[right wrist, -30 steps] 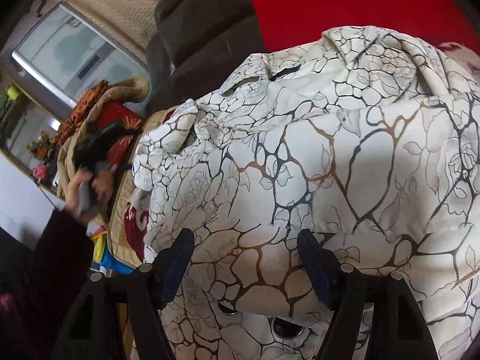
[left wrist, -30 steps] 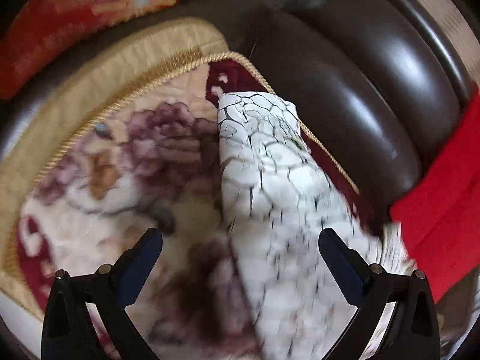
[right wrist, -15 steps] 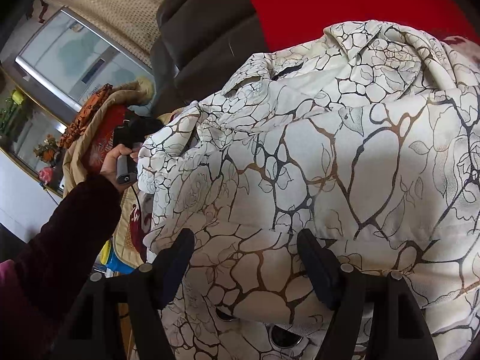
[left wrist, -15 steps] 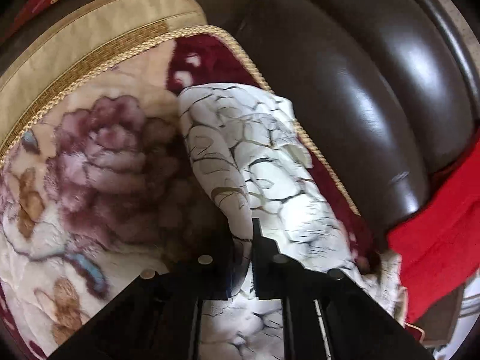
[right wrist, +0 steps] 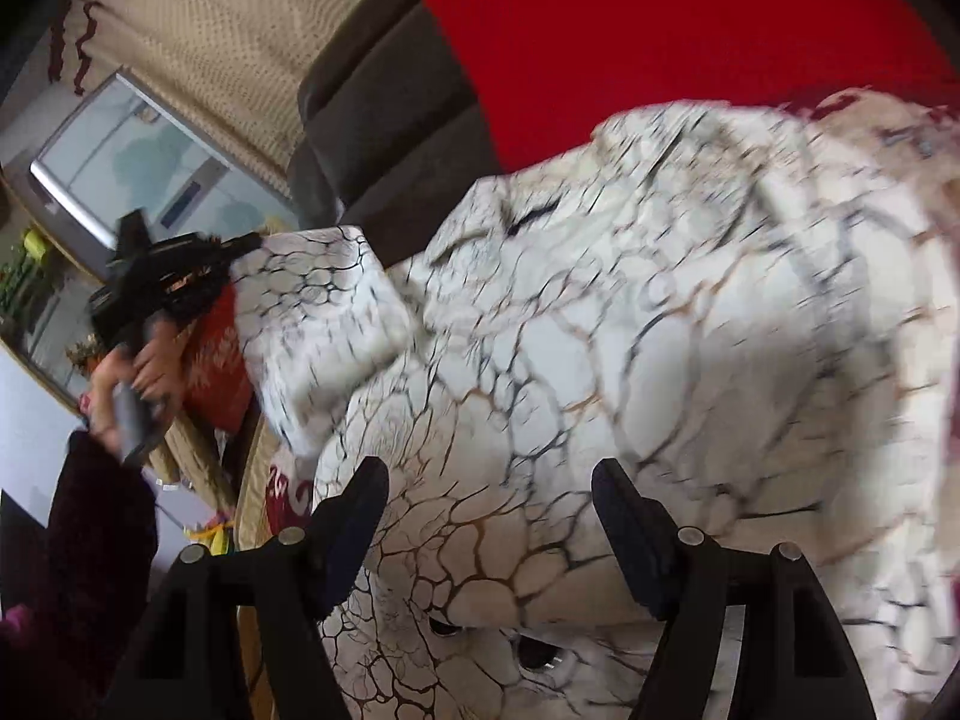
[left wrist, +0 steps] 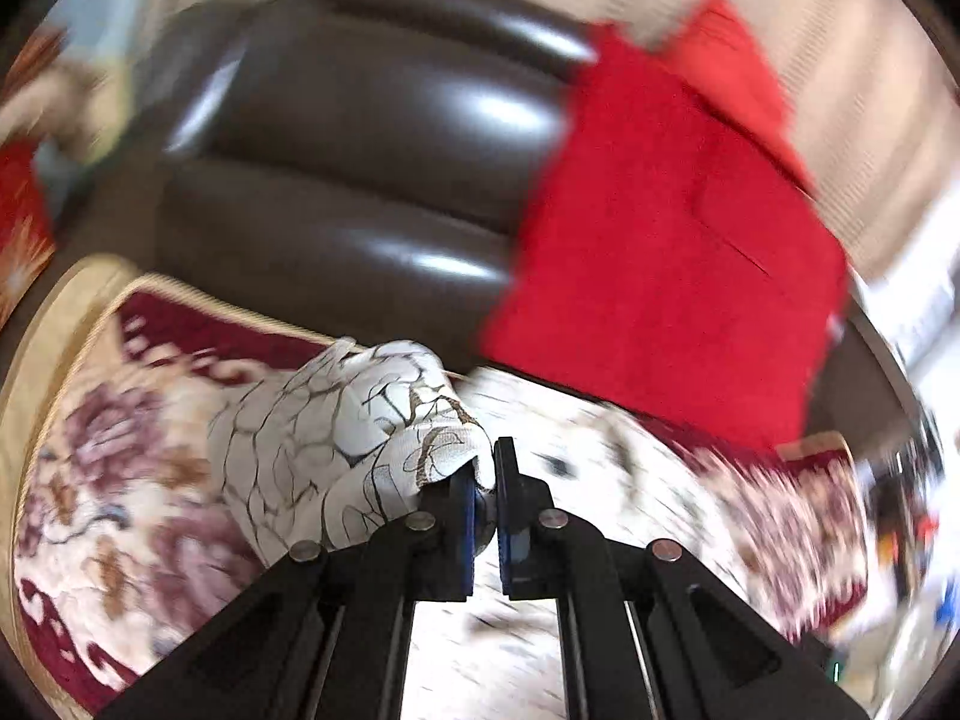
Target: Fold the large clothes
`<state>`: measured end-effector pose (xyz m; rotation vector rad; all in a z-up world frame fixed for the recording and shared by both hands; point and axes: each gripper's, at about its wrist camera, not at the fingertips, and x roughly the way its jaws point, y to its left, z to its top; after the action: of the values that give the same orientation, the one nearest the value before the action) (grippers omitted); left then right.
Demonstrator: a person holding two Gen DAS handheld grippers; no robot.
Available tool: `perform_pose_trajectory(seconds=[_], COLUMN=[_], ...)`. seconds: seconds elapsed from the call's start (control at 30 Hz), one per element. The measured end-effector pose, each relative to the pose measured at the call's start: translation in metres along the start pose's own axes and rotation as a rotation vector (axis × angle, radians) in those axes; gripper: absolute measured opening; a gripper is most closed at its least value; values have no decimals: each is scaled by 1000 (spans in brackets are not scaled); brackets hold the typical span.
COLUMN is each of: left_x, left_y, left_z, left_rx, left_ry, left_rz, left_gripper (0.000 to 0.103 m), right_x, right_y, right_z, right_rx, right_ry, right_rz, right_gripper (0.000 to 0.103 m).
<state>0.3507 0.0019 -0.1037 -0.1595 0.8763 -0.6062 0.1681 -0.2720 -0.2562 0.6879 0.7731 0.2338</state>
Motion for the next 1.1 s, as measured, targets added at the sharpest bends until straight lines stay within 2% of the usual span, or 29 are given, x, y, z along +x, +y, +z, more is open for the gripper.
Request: perform_pose_trajectory(seconds=[0.07, 0.13, 0.2, 0.27, 0.3, 0.37, 0.43, 0.5, 0.63, 0.77, 0.87, 0.93, 1.0, 1.1], left_x=[-2, 3, 17, 27, 29, 28, 18, 4, -21, -19, -5, 12, 26, 46], left_y=[-43, -88, -120, -135, -139, -130, -109, -86, -28, 20, 42, 52, 60, 65], left_z=[-18, -44, -76, -107, -119, -138, -145, -148, -140, -133, -132, -136, -145, -158], left_rx=[71, 156, 238, 297, 318, 329, 278, 222, 59, -114, -204, -234, -258, -252], left_ry=[25, 84, 185, 263, 277, 282, 272, 235, 147, 108, 131, 164, 207, 276], left_rz=[-66, -134, -170, -138, -109, -77, -76, -42, 67, 150, 218, 266, 306, 320], left_gripper=[5, 5, 17, 65, 71, 72, 72, 72, 72, 72, 72, 72, 72, 72], right_x=[-17, -40, -64, -83, -94, -106, -113, -112, -84, -38, 4, 32, 62, 96], right_y=[-7, -16, -27, -34, -39, -47, -54, -55, -42, 4, 52, 79, 97, 106], right_z=[5, 10, 15, 18, 18, 19, 18, 17, 20, 37, 64, 76, 81, 75], right_rx=[23, 61, 92, 106, 119, 153, 184, 206, 246, 143, -2, -61, -83, -77], right_ry=[-41, -93, -146, -182, -200, -215, -221, -207, -130, -49, 2, 48, 124, 220], right_rz=[-7, -17, -34, -51, -60, -63, -75, -63, -8, -49, -62, -30, 24, 79], right_gripper=[74, 74, 74, 74, 74, 77, 78, 79, 79, 79, 79, 79, 76, 70])
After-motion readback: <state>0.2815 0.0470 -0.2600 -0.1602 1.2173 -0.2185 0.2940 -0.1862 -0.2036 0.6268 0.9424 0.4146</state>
